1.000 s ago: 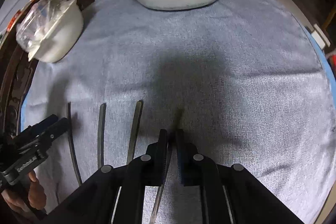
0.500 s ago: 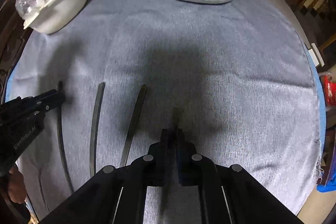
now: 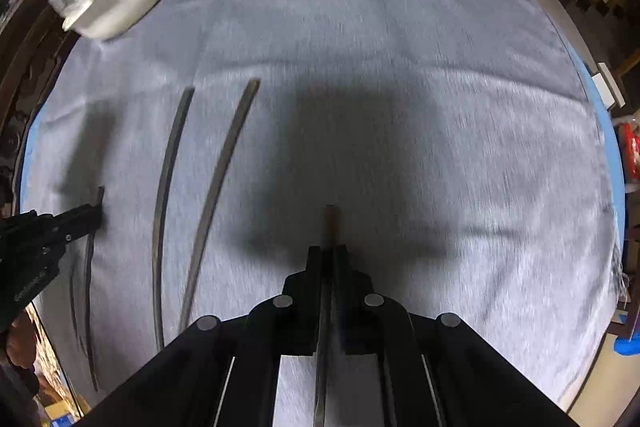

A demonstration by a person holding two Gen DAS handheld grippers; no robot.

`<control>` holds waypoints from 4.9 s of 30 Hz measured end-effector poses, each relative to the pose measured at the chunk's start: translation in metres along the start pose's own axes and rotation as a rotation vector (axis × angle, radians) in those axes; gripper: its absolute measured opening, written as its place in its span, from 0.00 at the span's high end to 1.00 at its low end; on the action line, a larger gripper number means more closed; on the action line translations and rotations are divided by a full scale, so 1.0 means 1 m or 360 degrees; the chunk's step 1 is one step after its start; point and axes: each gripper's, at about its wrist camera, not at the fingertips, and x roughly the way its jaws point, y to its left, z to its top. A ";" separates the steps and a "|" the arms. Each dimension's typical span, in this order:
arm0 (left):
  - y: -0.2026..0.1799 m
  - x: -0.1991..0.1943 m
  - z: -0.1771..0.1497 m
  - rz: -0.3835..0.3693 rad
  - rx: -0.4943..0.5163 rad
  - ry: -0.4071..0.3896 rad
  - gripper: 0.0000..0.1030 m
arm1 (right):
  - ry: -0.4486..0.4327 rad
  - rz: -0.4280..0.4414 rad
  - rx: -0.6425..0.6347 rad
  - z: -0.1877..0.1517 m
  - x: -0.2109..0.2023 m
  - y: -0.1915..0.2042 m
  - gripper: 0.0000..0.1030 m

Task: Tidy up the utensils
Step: 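Lift the held chopstick and carry it over the dark metal cup, then lower the held chopstick upright into the dark metal cup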

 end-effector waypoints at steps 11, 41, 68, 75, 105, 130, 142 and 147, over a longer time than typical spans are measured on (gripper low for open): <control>-0.009 -0.007 -0.022 0.0042 -0.0080 -0.0108 0.95 | -0.0105 -0.0001 0.0026 -0.045 -0.011 -0.003 0.94; -0.057 -0.282 -0.235 -0.0112 -0.0153 -0.1605 0.95 | -0.1633 0.0161 0.0246 -0.294 -0.260 -0.006 0.94; -0.087 -0.260 -0.239 -0.0005 -0.0282 -0.1912 0.95 | -0.1819 0.0287 0.0028 -0.314 -0.284 0.074 0.94; -0.083 -0.240 -0.243 -0.0021 -0.0282 -0.1811 0.95 | -0.1739 0.0287 0.0028 -0.312 -0.266 0.073 0.94; -0.079 -0.237 -0.261 -0.0033 -0.0201 -0.1635 0.94 | -0.1655 0.0299 0.0033 -0.309 -0.251 0.087 0.92; -0.075 -0.223 -0.260 0.0009 -0.0216 -0.1530 0.94 | -0.1583 0.0378 0.0082 -0.306 -0.238 0.084 0.92; -0.069 -0.218 -0.258 -0.0012 -0.0241 -0.1455 0.94 | -0.1588 0.0423 0.0102 -0.311 -0.241 0.083 0.92; -0.067 -0.219 -0.263 -0.0006 -0.0263 -0.1438 0.86 | -0.1572 0.0469 0.0122 -0.311 -0.240 0.078 0.91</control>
